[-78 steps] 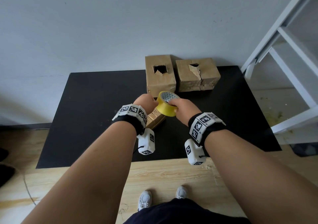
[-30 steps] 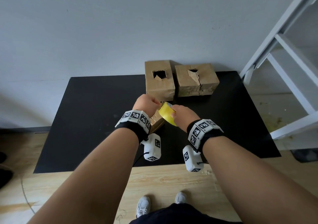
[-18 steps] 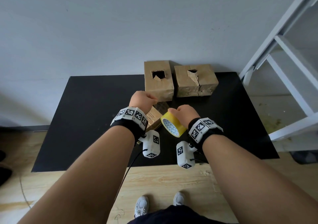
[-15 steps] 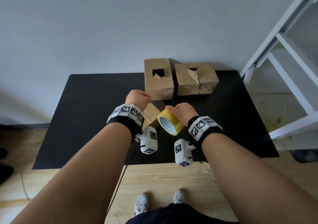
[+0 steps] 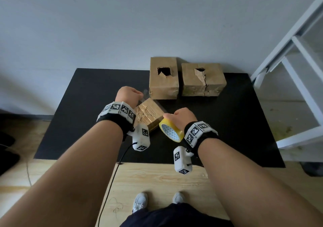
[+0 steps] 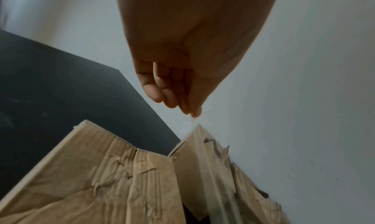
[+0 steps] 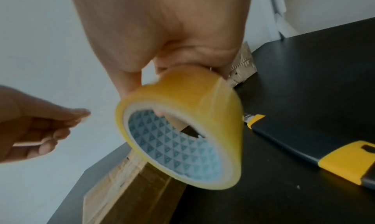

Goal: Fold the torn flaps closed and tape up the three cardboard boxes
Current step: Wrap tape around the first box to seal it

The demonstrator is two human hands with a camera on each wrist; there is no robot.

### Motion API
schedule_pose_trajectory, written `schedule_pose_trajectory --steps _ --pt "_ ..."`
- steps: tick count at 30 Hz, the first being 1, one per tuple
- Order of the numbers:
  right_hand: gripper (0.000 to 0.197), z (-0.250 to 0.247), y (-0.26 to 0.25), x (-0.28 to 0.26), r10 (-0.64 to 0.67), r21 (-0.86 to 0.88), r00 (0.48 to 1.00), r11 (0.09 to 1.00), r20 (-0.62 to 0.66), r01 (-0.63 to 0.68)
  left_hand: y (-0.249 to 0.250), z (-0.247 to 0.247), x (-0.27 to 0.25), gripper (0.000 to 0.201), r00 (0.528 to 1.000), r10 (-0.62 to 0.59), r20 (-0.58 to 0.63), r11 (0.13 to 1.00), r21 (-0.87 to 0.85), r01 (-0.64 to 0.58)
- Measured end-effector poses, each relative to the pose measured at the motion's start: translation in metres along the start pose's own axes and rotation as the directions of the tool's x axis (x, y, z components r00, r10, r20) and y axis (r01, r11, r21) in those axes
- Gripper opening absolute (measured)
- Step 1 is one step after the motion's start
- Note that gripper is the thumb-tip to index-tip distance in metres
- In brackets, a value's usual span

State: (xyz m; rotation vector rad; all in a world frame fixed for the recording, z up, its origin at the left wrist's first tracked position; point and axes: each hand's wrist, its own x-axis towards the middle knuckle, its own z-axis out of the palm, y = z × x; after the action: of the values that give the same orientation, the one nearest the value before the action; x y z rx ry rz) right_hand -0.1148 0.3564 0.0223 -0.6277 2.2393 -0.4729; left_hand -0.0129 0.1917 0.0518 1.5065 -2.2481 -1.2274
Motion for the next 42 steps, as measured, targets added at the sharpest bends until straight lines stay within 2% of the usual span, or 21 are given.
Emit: schedule_pose_trajectory --steps 3,5,9,13,15,18,23,28,34,38,42 --pt "0.050 0.002 -0.001 0.002 0.006 0.019 0.998 1.000 0.058 -0.007 -0.006 -0.001 -0.001 0.014 1.000 -0.007 -0.030 1.000 0.015 0.007" --pt "0.046 0.000 -0.005 0.004 0.004 0.065 0.997 0.998 0.071 -0.009 -0.013 -0.004 -0.001 0.014 0.998 -0.033 -0.057 0.999 0.023 0.034" --pt "0.030 0.002 -0.010 0.006 0.018 -0.022 0.996 1.000 0.088 -0.016 -0.025 -0.010 0.003 0.013 0.994 -0.055 -0.099 0.998 0.030 0.058" --pt "0.036 0.005 -0.013 0.012 0.059 -0.060 0.997 0.997 0.058 -0.056 -0.024 -0.009 0.012 0.012 0.994 -0.059 -0.097 0.998 0.015 0.060" --pt "0.042 0.003 -0.012 0.012 0.138 -0.033 0.990 0.990 0.002 -0.138 -0.022 -0.009 0.020 0.013 0.994 -0.072 -0.077 0.997 -0.006 0.072" --pt "0.057 -0.001 -0.014 0.011 0.207 -0.096 0.976 0.972 -0.074 -0.214 -0.023 -0.008 0.031 0.014 0.997 -0.069 -0.018 0.997 0.017 0.070" --pt "0.077 0.006 -0.015 0.015 0.274 -0.032 0.959 0.960 -0.072 -0.277 -0.028 -0.006 0.052 0.020 0.996 -0.031 0.083 0.998 0.061 0.026" --pt "0.074 0.016 -0.017 0.017 0.303 -0.049 0.947 0.950 -0.109 -0.309 -0.027 -0.001 0.069 0.022 0.985 0.039 0.168 0.992 0.111 -0.058" --pt "0.076 0.031 -0.021 0.026 0.340 -0.093 0.928 0.930 -0.154 -0.356 -0.037 0.010 0.090 0.023 0.975 0.014 0.223 0.988 0.144 -0.047" --pt "0.071 0.045 -0.023 0.034 0.350 -0.111 0.921 0.922 -0.172 -0.371 -0.049 0.014 0.102 0.026 0.968 0.013 0.251 0.984 0.167 -0.057" --pt "0.063 0.054 -0.021 0.037 0.417 -0.079 0.893 0.898 -0.170 -0.434 -0.057 0.020 0.110 0.022 0.957 0.043 0.286 0.975 0.199 -0.103"
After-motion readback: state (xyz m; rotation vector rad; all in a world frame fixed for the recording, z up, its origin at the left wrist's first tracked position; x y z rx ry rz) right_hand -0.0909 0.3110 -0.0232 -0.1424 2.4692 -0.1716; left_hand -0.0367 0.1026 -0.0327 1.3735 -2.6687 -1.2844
